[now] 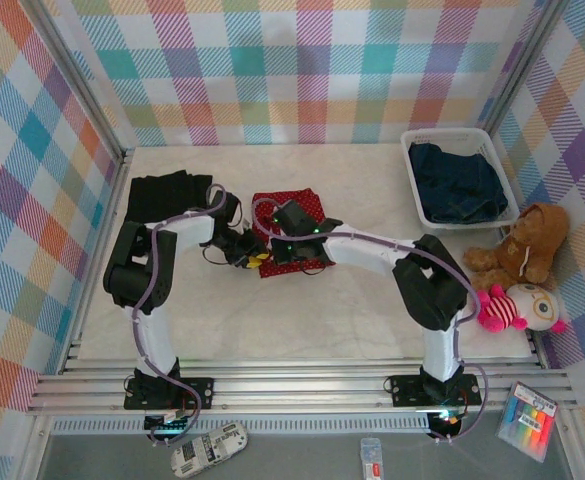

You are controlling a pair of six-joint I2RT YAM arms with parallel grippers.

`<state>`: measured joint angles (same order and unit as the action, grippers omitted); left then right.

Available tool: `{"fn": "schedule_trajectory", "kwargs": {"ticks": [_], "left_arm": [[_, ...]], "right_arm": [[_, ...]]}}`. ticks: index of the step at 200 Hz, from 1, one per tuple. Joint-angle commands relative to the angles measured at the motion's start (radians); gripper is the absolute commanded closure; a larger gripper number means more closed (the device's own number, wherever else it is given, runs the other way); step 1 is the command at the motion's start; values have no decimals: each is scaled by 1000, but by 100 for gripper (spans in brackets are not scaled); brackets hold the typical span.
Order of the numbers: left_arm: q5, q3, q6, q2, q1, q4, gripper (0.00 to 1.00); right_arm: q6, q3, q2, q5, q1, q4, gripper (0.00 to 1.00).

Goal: Fold and stack the skirts

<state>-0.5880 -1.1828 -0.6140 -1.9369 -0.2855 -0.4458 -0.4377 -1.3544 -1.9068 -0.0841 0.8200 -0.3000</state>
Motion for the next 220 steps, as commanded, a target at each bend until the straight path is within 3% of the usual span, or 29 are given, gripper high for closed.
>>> {"fn": "schedule_trajectory", "kwargs": {"ticks": [1, 49, 79, 96, 126, 173, 198, 220], "left_arm": [[-38, -10, -14, -36, -9, 33, 73], [-62, -78, 32, -23, -27, 3, 72], [6, -60, 31, -76, -27, -50, 72], [29, -35, 22, -106, -27, -45, 72], [-5, -28, 14, -157, -26, -35, 72], [-1, -95, 32, -117, -26, -62, 71], [51, -104, 30, -114, -26, -88, 71], [21, -77, -1, -114, -23, -42, 71]], "right_arm": [[-22, 42, 51, 97, -18, 133, 100], [-6, 80, 30, 224, -17, 253, 100], [-44, 89, 48, 95, -21, 199, 100], [-60, 128, 64, 85, -28, 195, 100], [-30, 190, 93, 198, -30, 289, 100], [-15, 211, 99, 341, -30, 471, 100], [-24, 221, 109, 335, -30, 475, 100], [-8, 270, 126, 293, -16, 451, 100]]}}
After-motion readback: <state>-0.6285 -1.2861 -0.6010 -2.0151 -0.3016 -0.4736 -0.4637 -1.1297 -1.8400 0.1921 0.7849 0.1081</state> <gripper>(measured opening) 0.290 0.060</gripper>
